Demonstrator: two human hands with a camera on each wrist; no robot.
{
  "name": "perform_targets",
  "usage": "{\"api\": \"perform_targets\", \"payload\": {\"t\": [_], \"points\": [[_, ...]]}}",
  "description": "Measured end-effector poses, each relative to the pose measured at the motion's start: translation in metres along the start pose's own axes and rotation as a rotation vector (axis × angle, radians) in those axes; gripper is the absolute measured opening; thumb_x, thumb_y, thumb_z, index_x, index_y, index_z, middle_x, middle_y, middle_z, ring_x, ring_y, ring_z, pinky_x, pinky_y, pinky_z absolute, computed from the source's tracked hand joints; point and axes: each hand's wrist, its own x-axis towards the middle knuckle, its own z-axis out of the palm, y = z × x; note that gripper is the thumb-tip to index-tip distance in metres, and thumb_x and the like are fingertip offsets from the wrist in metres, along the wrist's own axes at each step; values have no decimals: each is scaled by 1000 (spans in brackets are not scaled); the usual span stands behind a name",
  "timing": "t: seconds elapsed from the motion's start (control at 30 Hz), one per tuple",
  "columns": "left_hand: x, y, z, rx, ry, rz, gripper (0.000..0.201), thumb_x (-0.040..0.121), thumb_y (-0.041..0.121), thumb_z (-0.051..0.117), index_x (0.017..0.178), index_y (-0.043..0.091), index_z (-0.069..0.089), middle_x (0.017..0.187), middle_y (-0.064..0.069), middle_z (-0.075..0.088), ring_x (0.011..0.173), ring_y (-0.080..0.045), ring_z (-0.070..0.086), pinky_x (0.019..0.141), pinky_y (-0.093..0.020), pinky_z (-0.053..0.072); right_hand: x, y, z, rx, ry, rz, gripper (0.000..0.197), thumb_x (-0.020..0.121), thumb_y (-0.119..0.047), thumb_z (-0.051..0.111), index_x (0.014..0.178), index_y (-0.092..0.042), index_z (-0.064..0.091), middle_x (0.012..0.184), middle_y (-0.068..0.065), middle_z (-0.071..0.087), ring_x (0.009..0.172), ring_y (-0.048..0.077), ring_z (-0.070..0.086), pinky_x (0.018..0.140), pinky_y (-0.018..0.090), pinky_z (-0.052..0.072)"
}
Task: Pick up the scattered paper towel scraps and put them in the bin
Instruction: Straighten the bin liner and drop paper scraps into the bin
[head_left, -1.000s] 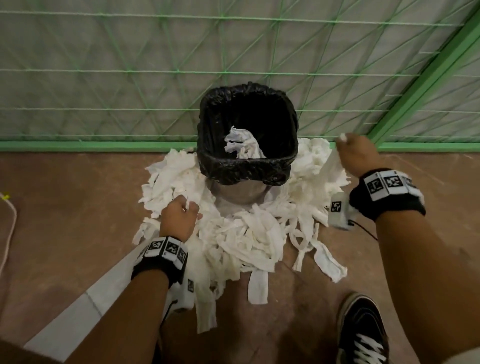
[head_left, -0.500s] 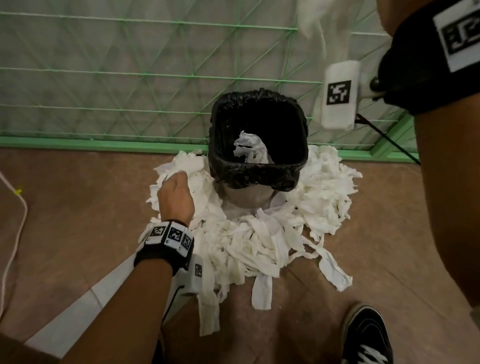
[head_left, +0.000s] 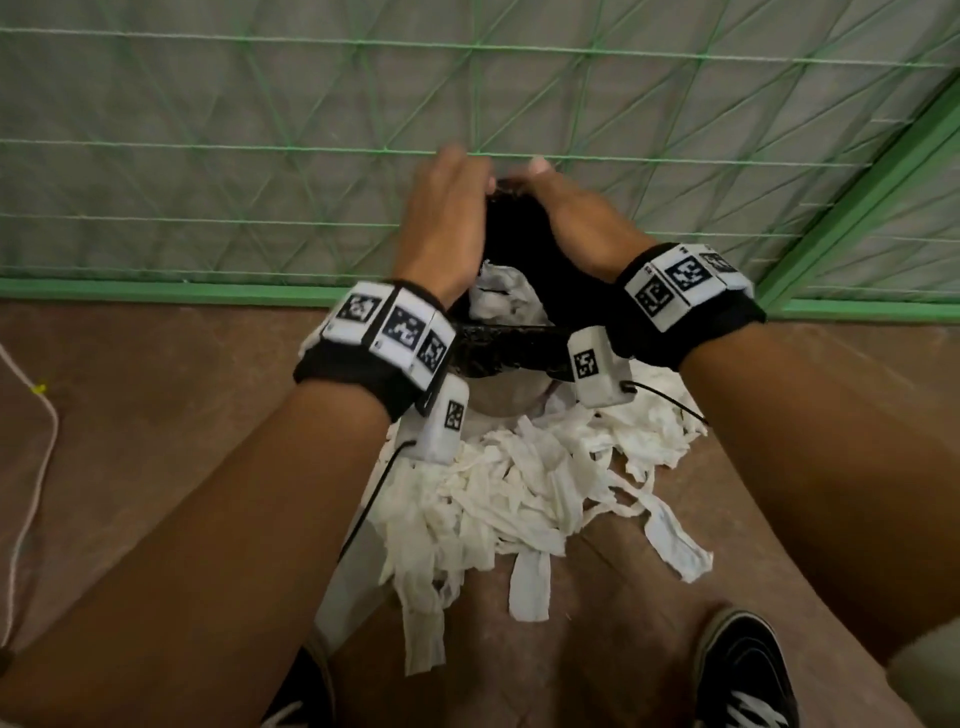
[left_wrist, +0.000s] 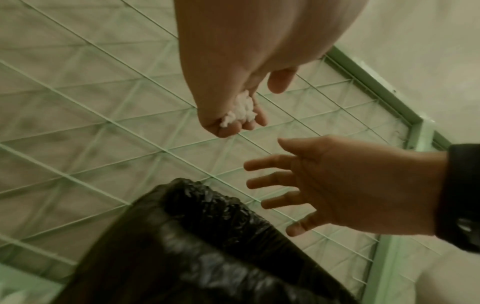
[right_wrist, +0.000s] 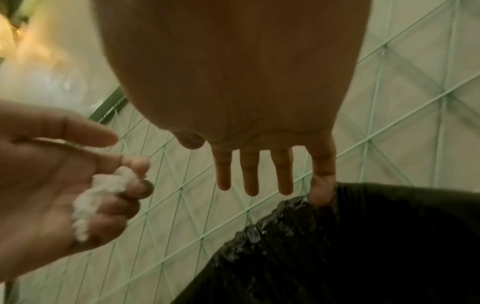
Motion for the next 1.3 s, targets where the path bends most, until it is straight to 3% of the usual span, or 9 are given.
{"api": "perform_targets", "payload": {"t": [0.1, 0.27, 0.37, 0.5, 0.67, 0.83, 0.93, 1.1, 1.3], "points": [[14, 5, 18, 32, -189, 16, 42, 84, 28, 34, 105, 13, 67, 126, -15, 57, 120, -29, 51, 106, -42, 39, -8, 23, -23, 165, 346, -41, 52, 83, -49, 25, 105, -24, 65, 121, 11, 62, 109, 20, 55, 100, 36, 42], [12, -20, 13, 133, -175, -32, 41, 87, 38, 40, 110, 21, 69, 147, 2, 44, 138, -13, 36, 116, -32, 22, -26, 111, -57, 240, 648, 384, 13, 74, -25, 48, 61, -23, 51, 77, 7, 60, 71, 21, 57, 62, 36, 48], [-9, -48, -9, 180, 76, 16, 35, 85, 24, 36, 87, 15, 69, 110, -7, 59, 110, -19, 51, 100, -31, 35, -48, 166, -50, -162, 196, 648, 28, 91, -11, 44, 64, -18, 45, 75, 7, 55, 61, 17, 53, 48, 20, 49], [-42, -114, -35, 267, 194, -321, 27, 85, 21, 42, 69, 11, 60, 79, -13, 62, 81, -29, 55, 76, -37, 43, -102, 202, 8, -116, -368, 854, 25, 87, -11, 57, 110, -2, 61, 79, 5, 61, 68, 20, 62, 50, 26, 56], [-114, -167, -22, 773, -768, -603, 33, 90, 36, 54, 114, 15, 56, 104, -17, 65, 92, -34, 66, 73, -33, 50, -133, 201, 76, -178, -654, 720, 99, 71, -50, 75, 149, -26, 19, 150, 1, 34, 138, 29, 34, 111, 43, 36], [-176, -185, 8, 952, -1135, -544, 79, 73, 54, 68, 141, 36, 33, 142, -3, 49, 124, -27, 53, 97, -37, 46, -127, 187, 112, -567, -480, 354, 27, 89, -18, 50, 114, -10, 59, 129, 13, 57, 123, 31, 52, 99, 35, 43], [-188, -190, 20, 1045, -1077, -313, 39, 88, 31, 52, 125, 18, 53, 131, -11, 55, 118, -28, 54, 95, -34, 43, -108, 170, 97, -377, -422, 436, 12, 81, -11, 53, 71, -18, 50, 95, 12, 64, 95, 28, 60, 71, 29, 51], [-165, -181, 10, 924, -864, -258, 32, 96, 29, 37, 113, 9, 57, 123, -12, 56, 115, -29, 53, 97, -37, 41, -81, 142, 42, -197, -230, 463, 31, 95, -28, 47, 110, -6, 63, 116, 17, 61, 96, 26, 54, 83, 33, 41], [-128, -155, -11, 638, -571, -383, 55, 94, 54, 40, 65, 10, 55, 77, -13, 61, 73, -26, 59, 75, -36, 44, -68, 124, -25, 141, 101, 504, 10, 82, -5, 60, 78, 4, 61, 75, 18, 57, 78, 36, 66, 75, 47, 59]]}}
